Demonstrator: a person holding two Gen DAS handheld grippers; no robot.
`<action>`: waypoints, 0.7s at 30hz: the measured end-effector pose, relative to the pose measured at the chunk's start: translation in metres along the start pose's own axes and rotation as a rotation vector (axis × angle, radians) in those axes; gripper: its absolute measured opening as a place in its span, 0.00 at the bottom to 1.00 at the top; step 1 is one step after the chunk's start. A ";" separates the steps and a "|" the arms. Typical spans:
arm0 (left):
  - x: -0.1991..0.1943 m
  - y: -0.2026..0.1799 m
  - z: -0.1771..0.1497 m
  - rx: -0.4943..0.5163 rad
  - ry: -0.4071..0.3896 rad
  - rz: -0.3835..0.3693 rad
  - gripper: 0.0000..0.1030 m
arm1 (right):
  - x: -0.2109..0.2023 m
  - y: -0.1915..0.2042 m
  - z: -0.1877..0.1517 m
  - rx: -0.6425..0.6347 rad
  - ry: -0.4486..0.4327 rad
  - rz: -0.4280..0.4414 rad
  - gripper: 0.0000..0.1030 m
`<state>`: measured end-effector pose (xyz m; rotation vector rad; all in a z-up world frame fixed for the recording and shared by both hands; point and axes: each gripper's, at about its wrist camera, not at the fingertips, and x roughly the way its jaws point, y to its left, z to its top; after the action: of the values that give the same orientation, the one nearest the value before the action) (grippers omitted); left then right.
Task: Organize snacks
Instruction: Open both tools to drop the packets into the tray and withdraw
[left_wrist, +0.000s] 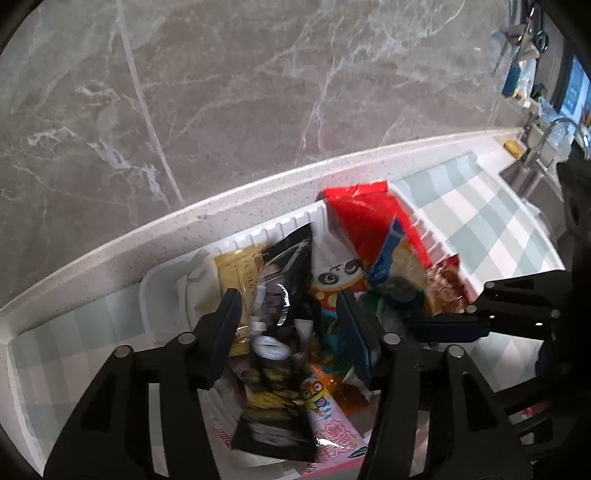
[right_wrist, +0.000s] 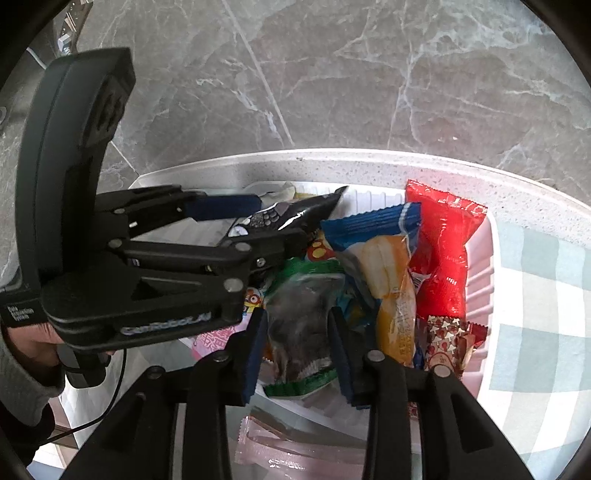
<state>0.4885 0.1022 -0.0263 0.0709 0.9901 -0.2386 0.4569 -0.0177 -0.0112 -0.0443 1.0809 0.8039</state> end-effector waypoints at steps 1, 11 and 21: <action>-0.003 0.000 0.000 -0.002 -0.007 0.002 0.50 | -0.001 0.001 -0.001 -0.001 -0.002 0.000 0.36; -0.035 -0.005 -0.005 0.023 -0.054 0.043 0.50 | -0.030 0.002 -0.006 0.004 -0.028 0.007 0.36; -0.076 -0.015 -0.020 0.031 -0.093 0.039 0.50 | -0.071 0.006 -0.027 0.018 -0.063 0.015 0.37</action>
<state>0.4284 0.1032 0.0273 0.1069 0.8921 -0.2197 0.4165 -0.0643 0.0339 0.0044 1.0303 0.8037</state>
